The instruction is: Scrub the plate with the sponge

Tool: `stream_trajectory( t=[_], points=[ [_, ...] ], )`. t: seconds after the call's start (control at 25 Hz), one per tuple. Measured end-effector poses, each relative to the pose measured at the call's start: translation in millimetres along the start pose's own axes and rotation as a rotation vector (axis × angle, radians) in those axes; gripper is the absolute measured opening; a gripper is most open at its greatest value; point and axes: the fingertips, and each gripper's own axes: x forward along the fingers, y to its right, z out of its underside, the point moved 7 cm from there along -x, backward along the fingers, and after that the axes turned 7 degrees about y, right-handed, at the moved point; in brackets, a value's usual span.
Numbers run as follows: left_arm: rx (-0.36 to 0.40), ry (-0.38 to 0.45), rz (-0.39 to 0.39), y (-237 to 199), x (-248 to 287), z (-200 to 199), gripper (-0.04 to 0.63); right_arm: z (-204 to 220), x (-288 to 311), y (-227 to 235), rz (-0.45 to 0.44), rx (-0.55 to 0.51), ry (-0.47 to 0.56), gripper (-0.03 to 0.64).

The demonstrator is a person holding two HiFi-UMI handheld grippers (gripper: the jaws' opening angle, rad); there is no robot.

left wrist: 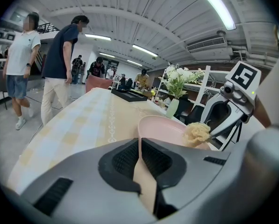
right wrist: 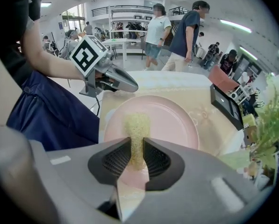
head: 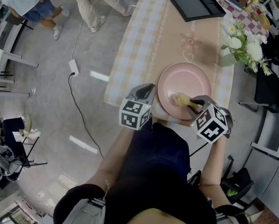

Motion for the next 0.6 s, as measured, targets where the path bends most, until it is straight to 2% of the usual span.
stream_trajectory(
  t=[0.32, 0.6],
  points=[
    [0.01, -0.003, -0.014, -3, 1, -1, 0.026, -4, -6, 35, 0.16, 0.005, 0.033, 0.08],
    [0.008, -0.005, -0.023, -8, 4, -2, 0.026, -5, -1, 70, 0.349, 0.035, 0.07, 0.08]
  ],
)
